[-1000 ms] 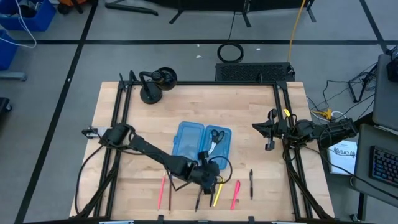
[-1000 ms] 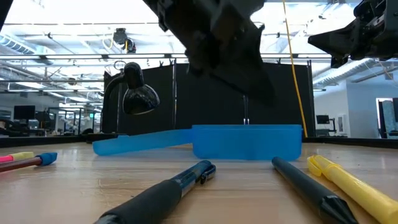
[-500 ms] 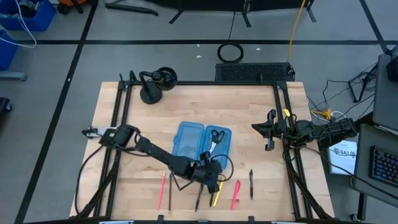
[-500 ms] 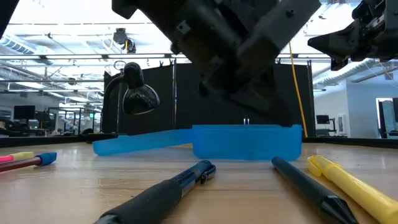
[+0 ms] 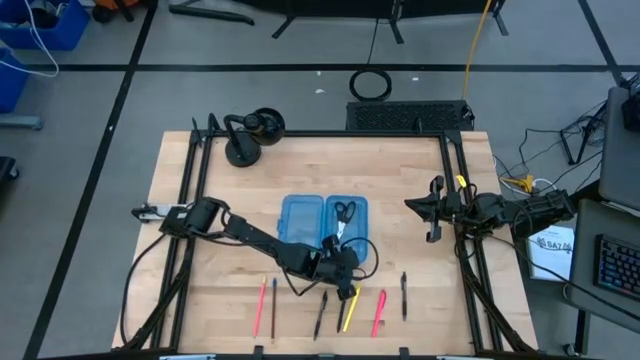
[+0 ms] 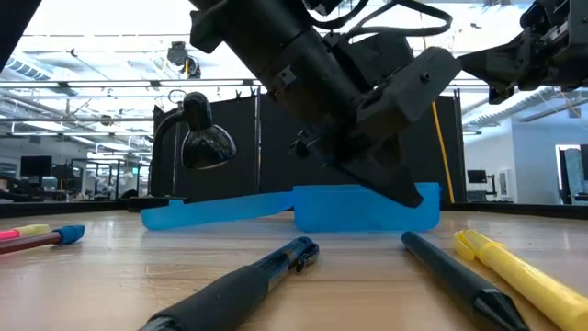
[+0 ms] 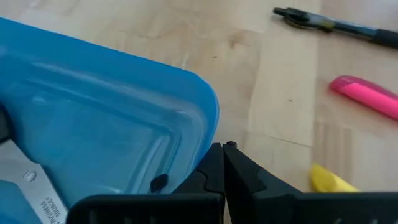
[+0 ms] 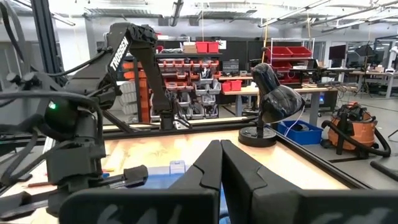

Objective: Pick & place school supplies into a supply box
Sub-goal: Adjust the blue supply box, then put the right black pen into the blue supply box

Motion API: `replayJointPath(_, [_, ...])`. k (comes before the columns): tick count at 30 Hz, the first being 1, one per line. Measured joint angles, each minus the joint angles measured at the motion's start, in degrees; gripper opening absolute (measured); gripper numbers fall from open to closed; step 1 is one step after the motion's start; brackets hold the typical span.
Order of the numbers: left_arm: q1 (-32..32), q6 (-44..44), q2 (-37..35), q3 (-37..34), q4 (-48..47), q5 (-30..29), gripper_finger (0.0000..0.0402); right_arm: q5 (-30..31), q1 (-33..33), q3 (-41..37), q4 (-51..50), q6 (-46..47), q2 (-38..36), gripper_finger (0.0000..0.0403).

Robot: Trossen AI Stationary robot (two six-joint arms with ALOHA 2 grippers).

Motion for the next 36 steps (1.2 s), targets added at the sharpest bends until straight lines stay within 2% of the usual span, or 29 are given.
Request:
replayJointPath(6, [0.6, 2.1, 0.0, 0.0, 0.1, 0.8, 0.0001, 0.0, 0.0, 0.0, -0.1, 0.0, 0.0, 0.0000])
replayJointPath(11, [-0.1, 6.4, -2.7, 0.0, 0.6, 10.5, 0.0002, 0.0, 0.0, 0.0, -0.2, 0.0, 0.0, 0.0000])
replayJointPath(14, [-1.3, 6.8, -7.0, 0.0, -3.7, 14.9, 0.0002, 0.0, 0.0, 0.0, -0.5, 0.0, 0.0, 0.0000])
replayJointPath(16, [-2.8, 9.8, -10.4, 0.0, -9.0, 14.2, 0.0002, 0.0, 0.0, 0.0, -0.7, 0.1, 0.1, 0.0000])
replayJointPath(18, [-4.9, 16.9, -14.4, -0.7, -13.6, 10.0, 0.0001, 0.0, 0.0, 0.0, -1.1, 0.2, 0.1, 0.0000])
replayJointPath(21, [-7.5, 25.2, -22.0, -4.4, -12.7, 4.8, 0.0001, -0.1, 0.0, 0.0, -1.3, 0.2, 0.4, 0.0000])
replayJointPath(24, [-6.1, 27.9, -32.1, -11.7, -8.2, 1.1, 0.0001, -0.1, 0.0, 0.0, -1.3, 0.2, 0.6, 0.0000])
replayJointPath(26, [-3.9, 28.4, -39.0, -19.4, -2.6, 0.2, 0.0001, -0.2, 0.0, 0.0, -1.2, 0.2, 0.7, 0.0000])
replayJointPath(31, [2.2, 25.7, -54.2, -42.1, 18.1, 8.8, 0.0001, -0.2, 0.0, 0.0, -1.3, 0.2, 0.9, 0.0000])
replayJointPath(33, [3.2, 22.9, -58.3, -50.2, 26.8, 9.3, 0.0001, -0.2, 0.0, 0.0, -1.9, 0.2, 1.0, 0.0000])
replayJointPath(36, [3.4, 18.1, -62.5, -59.2, 29.6, 7.7, 0.0001, -0.1, 0.0, 0.0, -4.6, 0.2, 1.2, 0.0000])
